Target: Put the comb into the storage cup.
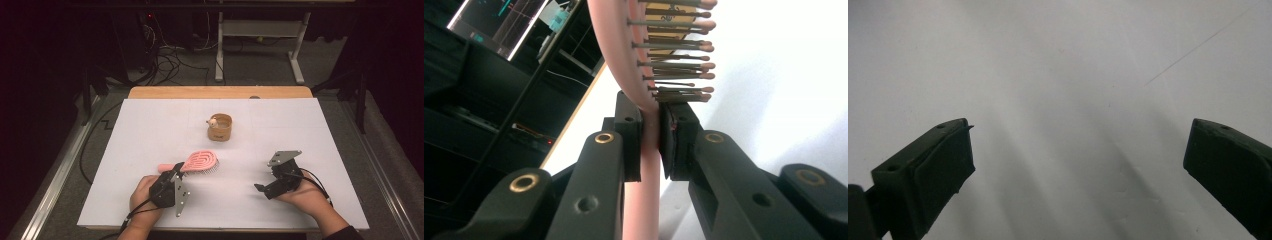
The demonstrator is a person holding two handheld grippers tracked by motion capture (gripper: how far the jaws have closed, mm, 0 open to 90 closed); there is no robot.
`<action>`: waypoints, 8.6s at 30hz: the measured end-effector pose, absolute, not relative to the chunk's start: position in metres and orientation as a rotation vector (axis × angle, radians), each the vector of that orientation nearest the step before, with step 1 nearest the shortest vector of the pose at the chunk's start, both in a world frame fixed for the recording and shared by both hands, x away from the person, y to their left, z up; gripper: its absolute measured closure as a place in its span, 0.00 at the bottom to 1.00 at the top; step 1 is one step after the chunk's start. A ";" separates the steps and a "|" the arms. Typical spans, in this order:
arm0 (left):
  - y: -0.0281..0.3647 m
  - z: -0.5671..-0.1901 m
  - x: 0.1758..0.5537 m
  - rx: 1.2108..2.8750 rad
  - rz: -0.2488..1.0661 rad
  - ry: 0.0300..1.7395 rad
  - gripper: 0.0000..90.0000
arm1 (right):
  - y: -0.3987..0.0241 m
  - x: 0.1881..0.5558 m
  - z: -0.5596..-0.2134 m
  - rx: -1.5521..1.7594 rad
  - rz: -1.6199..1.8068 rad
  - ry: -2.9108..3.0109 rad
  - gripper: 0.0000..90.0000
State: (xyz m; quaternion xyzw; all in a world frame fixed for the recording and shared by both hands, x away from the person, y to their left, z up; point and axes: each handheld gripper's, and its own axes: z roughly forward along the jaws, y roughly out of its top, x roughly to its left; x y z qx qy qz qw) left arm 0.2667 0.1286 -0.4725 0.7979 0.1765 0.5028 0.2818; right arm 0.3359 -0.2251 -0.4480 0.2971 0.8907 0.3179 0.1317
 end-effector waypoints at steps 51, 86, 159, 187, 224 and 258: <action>0.163 -0.456 0.274 1.846 0.864 0.741 0.88 | -0.238 0.308 -0.461 0.942 1.392 2.256 0.01; 0.150 -0.453 0.272 1.764 0.695 0.790 0.88 | -0.179 0.300 -0.426 0.831 1.549 2.158 0.00; 0.123 -0.457 0.264 1.777 0.697 0.750 0.88 | -0.053 0.312 -0.384 0.738 1.719 2.126 0.18; 0.123 -0.456 0.265 1.780 0.689 0.738 0.87 | -0.055 0.311 -0.382 0.770 1.701 2.123 0.23; 0.151 -0.451 0.277 1.752 0.551 0.758 0.42 | -0.078 0.319 -0.363 0.774 1.669 2.075 0.23; 0.209 -0.461 0.276 1.724 0.508 0.803 0.00 | -0.131 0.339 -0.352 0.855 1.628 1.964 0.23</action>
